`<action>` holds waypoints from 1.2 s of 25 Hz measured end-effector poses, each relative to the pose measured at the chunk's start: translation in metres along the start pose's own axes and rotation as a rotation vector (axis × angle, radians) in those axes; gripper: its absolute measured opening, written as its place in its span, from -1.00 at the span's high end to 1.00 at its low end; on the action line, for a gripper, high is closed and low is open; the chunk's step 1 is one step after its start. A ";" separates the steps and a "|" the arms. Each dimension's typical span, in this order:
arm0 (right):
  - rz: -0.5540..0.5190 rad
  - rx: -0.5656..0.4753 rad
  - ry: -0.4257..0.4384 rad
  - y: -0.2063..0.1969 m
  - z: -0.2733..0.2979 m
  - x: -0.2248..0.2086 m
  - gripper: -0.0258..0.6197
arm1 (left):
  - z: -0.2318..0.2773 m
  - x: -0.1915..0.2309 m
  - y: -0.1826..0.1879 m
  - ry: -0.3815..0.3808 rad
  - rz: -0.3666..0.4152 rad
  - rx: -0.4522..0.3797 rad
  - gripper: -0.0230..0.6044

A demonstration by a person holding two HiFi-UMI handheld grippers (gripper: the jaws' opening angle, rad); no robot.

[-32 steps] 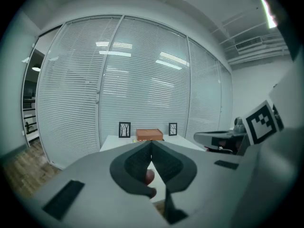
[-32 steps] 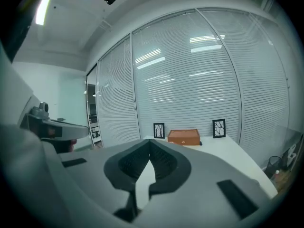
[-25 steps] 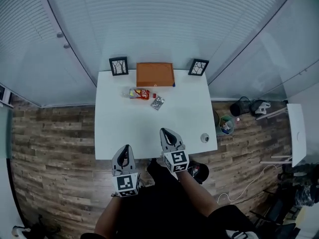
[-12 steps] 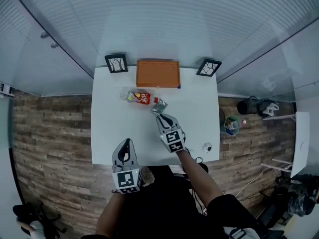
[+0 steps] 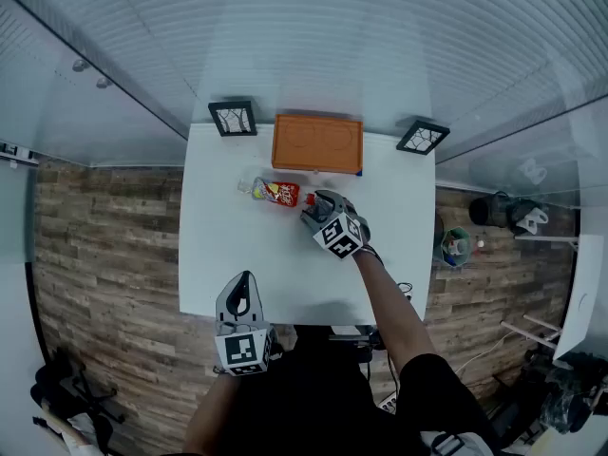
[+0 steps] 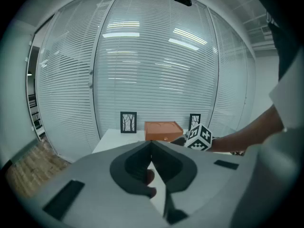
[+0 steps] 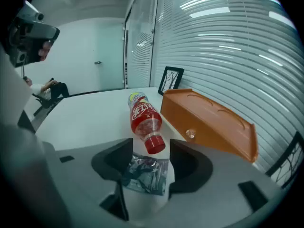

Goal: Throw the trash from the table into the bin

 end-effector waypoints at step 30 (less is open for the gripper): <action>0.079 -0.157 0.025 0.012 -0.043 0.071 0.45 | -0.032 -0.001 -0.021 -0.019 0.000 -0.029 0.94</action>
Point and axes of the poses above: the fingertips, and each gripper's own axes: z forward along the fingers, x to its left, y out of its top, the point moved 9 cm from there along -z, backward along the fingers, and after that the axes turned 2 degrees about x, right-handed, at the moved point
